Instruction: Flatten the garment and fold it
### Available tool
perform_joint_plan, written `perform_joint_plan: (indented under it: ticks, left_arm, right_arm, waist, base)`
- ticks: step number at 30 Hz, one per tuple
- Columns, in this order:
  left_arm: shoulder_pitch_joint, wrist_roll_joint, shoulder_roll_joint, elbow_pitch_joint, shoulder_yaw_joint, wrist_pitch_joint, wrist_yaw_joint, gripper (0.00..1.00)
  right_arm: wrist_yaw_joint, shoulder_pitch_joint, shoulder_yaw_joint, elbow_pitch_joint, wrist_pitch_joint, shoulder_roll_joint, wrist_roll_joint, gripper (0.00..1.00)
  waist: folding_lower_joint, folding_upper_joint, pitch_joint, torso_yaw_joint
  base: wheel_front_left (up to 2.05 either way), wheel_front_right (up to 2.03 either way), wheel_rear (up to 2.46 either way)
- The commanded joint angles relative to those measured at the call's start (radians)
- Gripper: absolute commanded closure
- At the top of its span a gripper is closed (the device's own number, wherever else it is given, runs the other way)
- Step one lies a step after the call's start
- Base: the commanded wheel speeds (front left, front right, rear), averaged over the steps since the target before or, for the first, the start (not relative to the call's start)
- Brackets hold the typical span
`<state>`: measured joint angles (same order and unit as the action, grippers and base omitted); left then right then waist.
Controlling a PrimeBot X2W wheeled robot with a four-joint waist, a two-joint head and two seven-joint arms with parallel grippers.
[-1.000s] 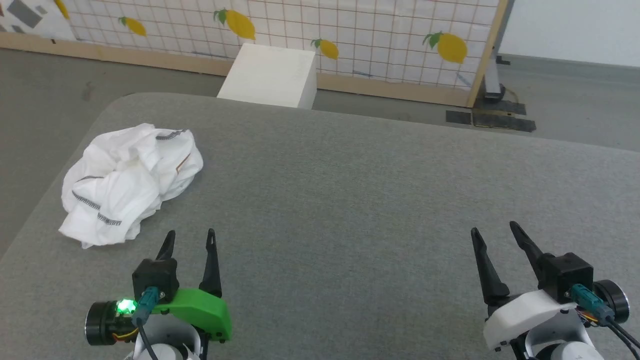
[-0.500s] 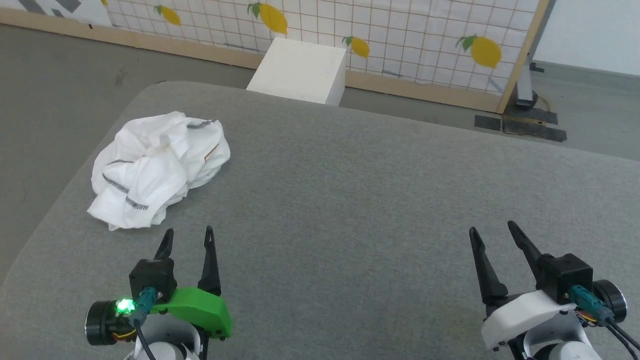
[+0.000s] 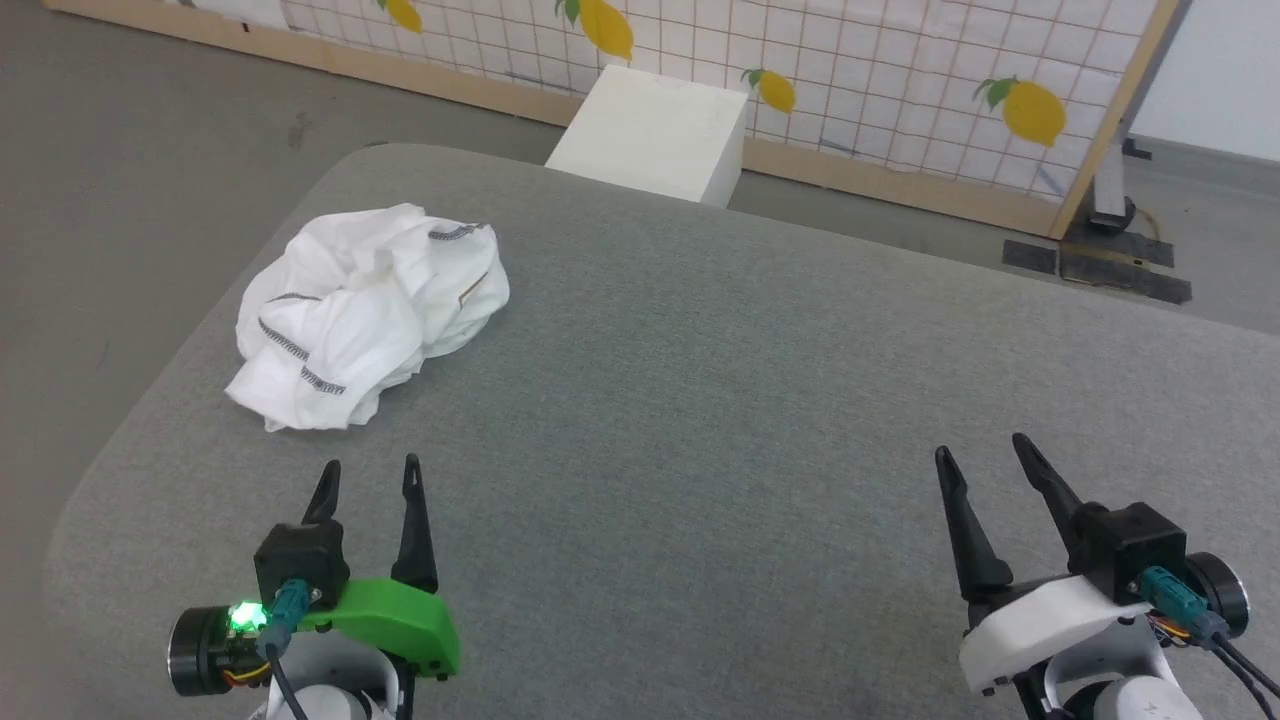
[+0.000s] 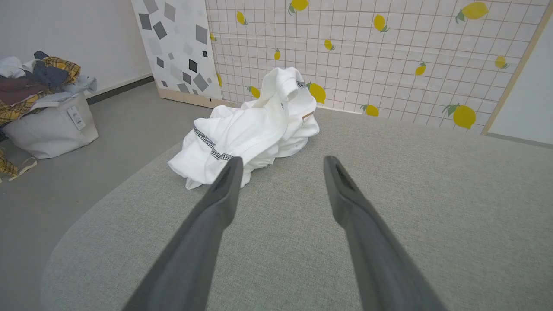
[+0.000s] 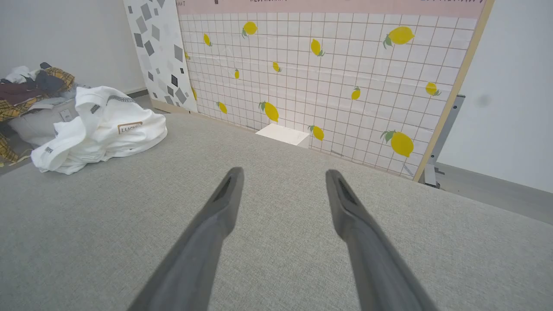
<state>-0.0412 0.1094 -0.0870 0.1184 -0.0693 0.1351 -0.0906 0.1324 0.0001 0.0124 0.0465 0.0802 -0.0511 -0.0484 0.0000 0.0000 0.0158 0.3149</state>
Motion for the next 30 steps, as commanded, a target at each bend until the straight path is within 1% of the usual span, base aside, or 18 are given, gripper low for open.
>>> perform_joint_plan:
  ticks: [1,13,30]
  left_arm:
    - [-0.019,0.013,-0.005,0.006,-0.003,0.01,-0.008,0.0]
    - [-0.025,0.033,-0.013,0.029,-0.014,0.035,-0.024,0.0]
    - [-0.032,0.064,-0.03,0.065,-0.032,0.07,-0.051,0.0]
  right_arm:
    - [-0.001,-0.016,0.003,0.003,0.011,0.0,-0.009,0.0]
    - [-0.001,-0.022,0.015,0.014,0.027,0.001,-0.017,0.0]
    - [-0.001,-0.028,0.028,0.034,0.053,0.001,-0.03,0.0]
  waist:
    - [0.0,0.0,0.002,0.012]
    - [0.0,0.0,0.003,0.063]
    - [0.0,0.0,-0.004,0.114]
  base:
    - [0.0,0.0,0.0]
    - [0.0,0.0,0.0]
    - [0.0,0.0,0.0]
